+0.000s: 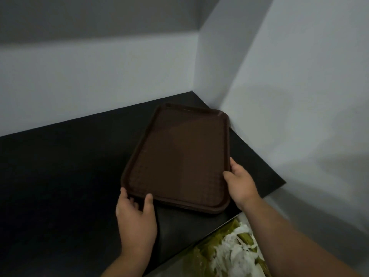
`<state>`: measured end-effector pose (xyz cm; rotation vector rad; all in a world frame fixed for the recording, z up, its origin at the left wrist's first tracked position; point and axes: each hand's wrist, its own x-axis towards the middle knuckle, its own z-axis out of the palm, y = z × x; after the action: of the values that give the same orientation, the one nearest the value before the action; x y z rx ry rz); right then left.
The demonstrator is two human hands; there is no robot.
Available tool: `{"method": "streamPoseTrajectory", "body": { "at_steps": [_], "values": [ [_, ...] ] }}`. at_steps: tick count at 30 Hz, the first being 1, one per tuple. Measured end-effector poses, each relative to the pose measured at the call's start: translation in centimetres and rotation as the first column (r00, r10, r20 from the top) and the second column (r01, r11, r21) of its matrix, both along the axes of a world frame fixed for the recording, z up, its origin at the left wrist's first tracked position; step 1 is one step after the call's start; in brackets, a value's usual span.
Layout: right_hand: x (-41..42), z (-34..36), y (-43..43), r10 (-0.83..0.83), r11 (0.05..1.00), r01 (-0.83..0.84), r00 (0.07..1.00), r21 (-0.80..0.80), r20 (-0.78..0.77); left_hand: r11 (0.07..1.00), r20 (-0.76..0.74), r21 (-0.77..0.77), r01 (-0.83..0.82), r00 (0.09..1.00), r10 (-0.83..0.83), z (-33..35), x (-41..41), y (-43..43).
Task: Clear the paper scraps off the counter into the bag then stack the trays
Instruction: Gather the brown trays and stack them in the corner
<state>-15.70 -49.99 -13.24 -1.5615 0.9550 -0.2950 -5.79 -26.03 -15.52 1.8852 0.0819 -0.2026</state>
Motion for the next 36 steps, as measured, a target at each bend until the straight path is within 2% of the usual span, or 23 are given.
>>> {"method": "streamPoseTrajectory", "body": {
  "at_steps": [2, 3, 5, 6, 7, 8, 9, 10, 12, 13, 18, 21, 24, 26, 28, 30, 32, 33, 35, 36],
  "values": [
    [0.2, 0.7, -1.0, 0.043, 0.996, -0.042, 0.999, 0.079, -0.004, 1.000, -0.008, 0.017, 0.022, 1.000, -0.021, 0.6, -0.1, 0.8],
    [0.3, 1.3, -0.9, 0.054, 0.998, -0.053, 0.997, 0.025, -0.052, 0.999, 0.020, 0.040, 0.024, 0.999, -0.025, 1.1, 0.8, 1.3],
    [0.9, 2.2, 0.6, -0.004, 0.948, -0.084, 0.961, -0.307, -0.277, 0.998, 0.048, 0.059, 0.032, 0.998, -0.035, 1.8, 4.3, 2.2],
    [1.2, 2.7, 2.4, -0.035, 0.866, -0.131, 0.947, -0.483, -0.320, 0.997, 0.028, 0.057, 0.055, 0.998, -0.057, 2.3, 6.4, 2.4],
    [1.7, 3.4, 5.0, 0.042, 0.809, -0.208, 0.953, -0.550, -0.299, 0.992, 0.001, 0.059, 0.111, 0.994, -0.111, 2.9, 8.4, 2.2],
    [2.5, 3.7, 7.4, 0.189, 0.783, -0.320, 0.939, -0.534, -0.287, 0.979, -0.030, 0.065, 0.192, 0.981, -0.190, 3.4, 10.3, 1.7],
    [3.3, 3.4, 9.6, 0.332, 0.745, -0.458, 0.885, -0.485, -0.326, 0.954, -0.072, 0.086, 0.289, 0.956, -0.283, 4.0, 11.6, 0.8],
    [4.2, 2.8, 11.4, 0.422, 0.660, -0.596, 0.798, -0.458, -0.431, 0.916, -0.116, 0.116, 0.384, 0.921, -0.371, 3.9, 12.8, -0.1],
    [5.5, 1.0, 13.2, 0.414, 0.469, -0.757, 0.644, -0.456, -0.643, 0.855, -0.177, 0.181, 0.486, 0.871, -0.458, 3.7, 14.0, -1.5],
    [6.0, 0.4, 13.3, 0.385, 0.423, -0.780, 0.616, -0.462, -0.687, 0.847, -0.187, 0.198, 0.493, 0.868, -0.461, 3.6, 14.1, -1.9],
    [5.4, -0.5, 10.5, 0.406, 0.346, -0.822, 0.566, -0.452, -0.717, 0.887, -0.104, 0.171, 0.429, 0.903, -0.417, 2.7, 12.3, -2.8],
    [2.4, -0.4, 7.0, 0.427, 0.449, -0.682, 0.731, -0.577, -0.531, 0.932, -0.014, 0.128, 0.338, 0.941, -0.339, 1.6, 8.6, -4.4],
    [-0.9, -0.8, 2.8, 0.217, 0.567, -0.418, 0.907, -0.710, -0.361, 0.951, 0.056, 0.120, 0.284, 0.955, -0.292, 0.2, 2.9, -7.5],
    [-2.2, -1.3, -0.4, 0.096, 0.597, -0.353, 0.923, -0.720, -0.373, 0.961, 0.055, 0.092, 0.262, 0.962, -0.268, 0.3, -0.8, -10.1],
    [-2.9, -1.5, -2.4, 0.049, 0.633, -0.332, 0.919, -0.700, -0.391, 0.958, 0.039, 0.107, 0.264, 0.962, -0.270, 0.9, -3.4, -11.8],
    [-3.4, -2.1, -2.8, 0.012, 0.631, -0.261, 0.945, -0.730, -0.328, 0.955, 0.041, 0.122, 0.271, 0.960, -0.278, 0.9, -4.2, -12.3],
    [-3.5, -2.5, -2.3, -0.102, 0.644, -0.117, 0.966, -0.756, -0.236, 0.940, 0.051, 0.139, 0.312, 0.945, -0.322, 0.7, -3.9, -12.1],
    [-3.4, -2.3, -1.8, -0.179, 0.705, -0.017, 0.963, -0.710, -0.200, 0.921, 0.051, 0.159, 0.356, 0.929, -0.368, 0.7, -3.8, -11.8],
    [-3.0, -1.9, -1.5, -0.307, 0.836, 0.196, 0.941, -0.513, -0.141, 0.857, 0.034, 0.237, 0.459, 0.877, -0.479, 0.7, -3.5, -11.4],
    [-2.8, -1.8, -1.8, -0.346, 0.870, 0.266, 0.929, -0.415, -0.130, 0.819, 0.017, 0.291, 0.494, 0.853, -0.521, 0.7, -3.2, -11.2]
  ]
}}
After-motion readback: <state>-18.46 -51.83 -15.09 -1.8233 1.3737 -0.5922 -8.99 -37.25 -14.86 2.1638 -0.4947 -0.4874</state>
